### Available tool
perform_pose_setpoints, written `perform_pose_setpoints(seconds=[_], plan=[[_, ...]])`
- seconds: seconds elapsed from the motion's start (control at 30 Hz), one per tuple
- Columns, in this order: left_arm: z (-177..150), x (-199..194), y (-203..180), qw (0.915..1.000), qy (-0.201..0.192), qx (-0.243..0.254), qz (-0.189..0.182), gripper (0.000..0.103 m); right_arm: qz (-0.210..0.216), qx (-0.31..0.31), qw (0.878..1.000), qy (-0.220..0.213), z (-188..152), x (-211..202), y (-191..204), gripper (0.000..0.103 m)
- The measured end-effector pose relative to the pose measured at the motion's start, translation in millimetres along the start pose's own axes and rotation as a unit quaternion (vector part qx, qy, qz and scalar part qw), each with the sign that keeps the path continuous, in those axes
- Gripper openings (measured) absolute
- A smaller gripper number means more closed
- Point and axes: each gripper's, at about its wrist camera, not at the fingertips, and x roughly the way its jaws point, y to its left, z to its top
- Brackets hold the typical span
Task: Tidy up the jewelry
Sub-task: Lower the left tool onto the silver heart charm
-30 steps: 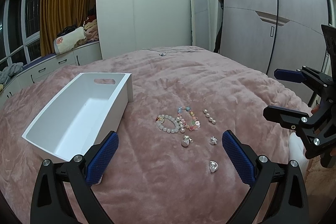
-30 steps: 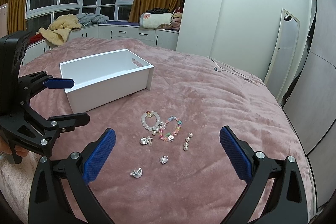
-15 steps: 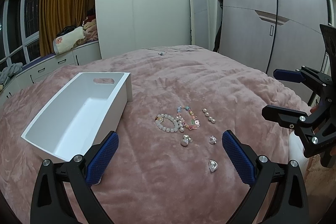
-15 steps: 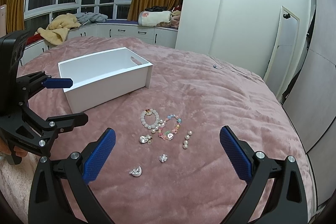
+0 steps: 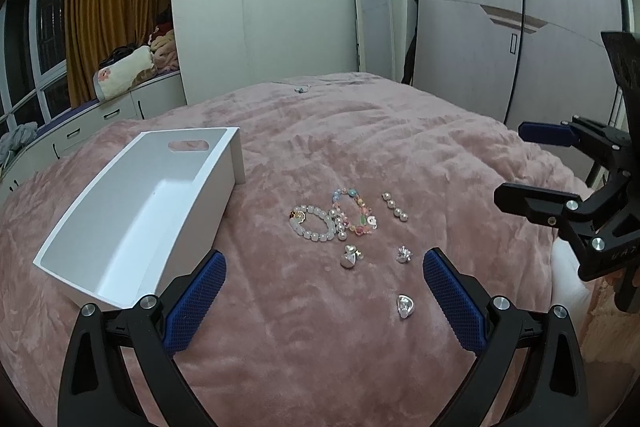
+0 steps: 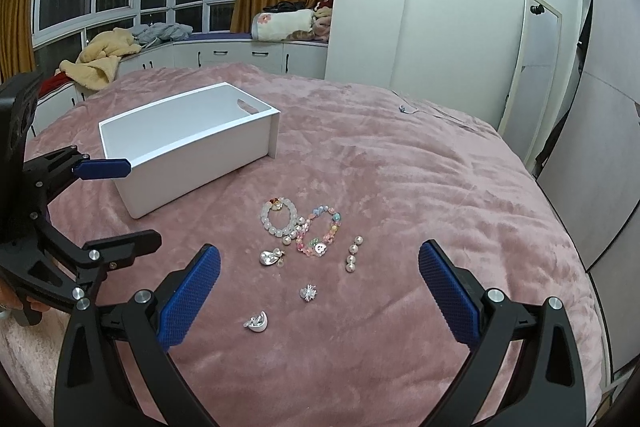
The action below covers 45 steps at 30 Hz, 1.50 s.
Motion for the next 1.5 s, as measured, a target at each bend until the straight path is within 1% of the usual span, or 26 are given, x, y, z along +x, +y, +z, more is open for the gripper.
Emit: perform_pose_setpoints(seconds=[0.13, 0.23, 0.33, 0.4, 0.53, 0.63, 0.7, 0.77, 0.8, 0.83, 0.93, 1.0, 1.1, 1.13, 1.17, 1.2, 1.23, 1.27, 1.33, 1.37, 1.43, 1.5], plan=[[1, 10, 0, 0.9999, 0.014, 0.004, -0.005, 0.1, -0.006, 0.01, 1.0, 0.011, 0, 5, -4, 0.098], [3, 19, -1, 0.9995, 0.024, 0.006, -0.021, 0.1, -0.011, 0.022, 0.999, 0.022, 0, 12, -11, 0.098], [3, 28, -4, 0.9988, 0.032, 0.019, -0.033, 0.1, -0.024, 0.011, 0.999, 0.035, -1, 21, -17, 0.098], [4, 36, -6, 0.9981, 0.039, 0.024, -0.042, 0.1, -0.026, 0.0, 0.998, 0.049, -3, 29, -21, 0.098], [5, 58, -4, 0.9965, 0.057, 0.022, -0.057, 0.1, -0.02, -0.01, 0.996, 0.091, -8, 51, -33, 0.098], [4, 78, -1, 0.9953, 0.075, 0.016, -0.059, 0.1, -0.022, -0.029, 0.992, 0.119, -12, 66, -38, 0.096], [4, 88, 0, 0.9942, 0.085, 0.012, -0.065, 0.1, -0.018, -0.051, 0.989, 0.136, -14, 77, -39, 0.089], [4, 100, 2, 0.993, 0.091, 0.012, -0.074, 0.1, -0.014, -0.075, 0.985, 0.156, -16, 91, -39, 0.084], [4, 107, 1, 0.9925, 0.093, 0.016, -0.077, 0.1, -0.011, -0.082, 0.983, 0.163, -18, 98, -40, 0.079], [5, 111, 0, 0.9923, 0.096, 0.021, -0.075, 0.1, -0.009, -0.085, 0.982, 0.169, -19, 104, -42, 0.077], [6, 131, -4, 0.991, 0.104, 0.037, -0.075, 0.1, -0.007, -0.076, 0.979, 0.188, -22, 127, -46, 0.074], [6, 141, -4, 0.9904, 0.107, 0.042, -0.077, 0.099, -0.003, -0.067, 0.978, 0.196, -24, 143, -49, 0.065], [4, 158, -4, 0.9887, 0.118, 0.045, -0.081, 0.098, 0.009, -0.06, 0.978, 0.198, -23, 162, -50, 0.057], [2, 164, -3, 0.9878, 0.123, 0.04, -0.087, 0.096, 0.013, -0.059, 0.978, 0.198, -23, 167, -50, 0.057], [0, 165, -2, 0.9867, 0.128, 0.036, -0.094, 0.09, 0.015, -0.057, 0.978, 0.199, -22, 173, -50, 0.056], [-2, 168, 0, 0.9855, 0.134, 0.033, -0.099, 0.075, 0.016, -0.056, 0.979, 0.198, -21, 176, -50, 0.055], [-5, 173, 1, 0.9835, 0.145, 0.028, -0.105, 0.07, 0.021, -0.052, 0.979, 0.198, -20, 182, -50, 0.055], [-8, 177, 2, 0.9821, 0.153, 0.025, -0.107, 0.065, 0.023, -0.049, 0.978, 0.201, -20, 185, -50, 0.052], [-14, 182, 4, 0.9814, 0.159, 0.025, -0.105, 0.062, 0.031, -0.04, 0.977, 0.207, -20, 194, -50, 0.05], [-15, 182, 6, 0.9815, 0.157, 0.023, -0.106, 0.059, 0.032, -0.035, 0.976, 0.212, -21, 198, -51, 0.05], [-15, 182, 8, 0.9818, 0.154, 0.018, -0.11, 0.054, 0.037, -0.022, 0.974, 0.222, -25, 206, -52, 0.044], [-14, 183, 10, 0.9815, 0.156, 0.012, -0.109, 0.039, 0.045, -0.011, 0.971, 0.233, -30, 212, -54, 0.037]])
